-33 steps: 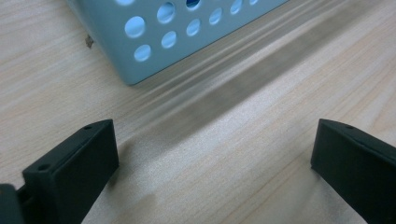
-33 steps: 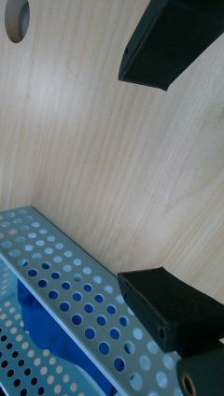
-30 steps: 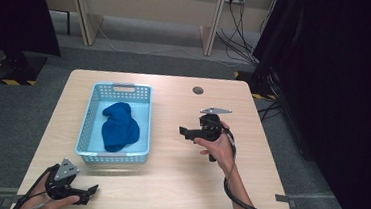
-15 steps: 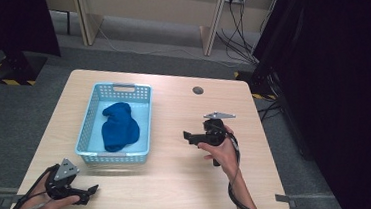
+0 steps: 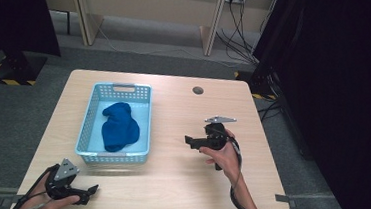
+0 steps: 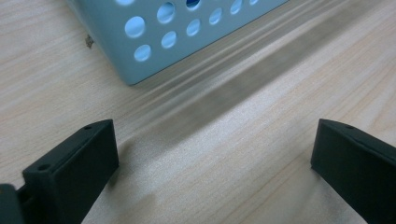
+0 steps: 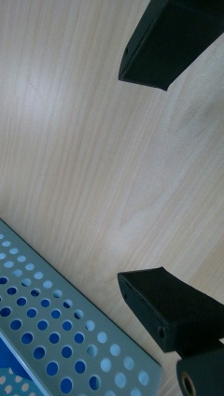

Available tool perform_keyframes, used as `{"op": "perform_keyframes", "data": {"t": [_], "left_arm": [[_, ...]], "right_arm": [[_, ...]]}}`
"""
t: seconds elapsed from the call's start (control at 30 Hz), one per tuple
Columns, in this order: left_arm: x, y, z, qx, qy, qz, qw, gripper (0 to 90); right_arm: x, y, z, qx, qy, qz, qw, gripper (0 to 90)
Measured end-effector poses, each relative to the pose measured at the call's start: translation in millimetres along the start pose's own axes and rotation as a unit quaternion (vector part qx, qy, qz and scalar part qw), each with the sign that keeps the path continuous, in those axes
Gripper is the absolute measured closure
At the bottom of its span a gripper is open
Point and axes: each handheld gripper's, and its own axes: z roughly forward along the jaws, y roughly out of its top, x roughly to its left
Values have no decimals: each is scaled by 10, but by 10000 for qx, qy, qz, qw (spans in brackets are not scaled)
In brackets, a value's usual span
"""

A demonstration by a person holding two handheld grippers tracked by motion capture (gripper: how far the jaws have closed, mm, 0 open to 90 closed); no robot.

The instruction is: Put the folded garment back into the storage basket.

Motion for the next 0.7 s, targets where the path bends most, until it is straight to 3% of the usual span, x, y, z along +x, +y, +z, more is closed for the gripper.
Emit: {"op": "perform_keyframes", "data": {"t": [0.7], "left_arm": [[-1, 0, 0, -1, 2, -3, 10000, 0]], "right_arm": [[26, -110, -22, 95, -7, -32, 9999, 57]]}}
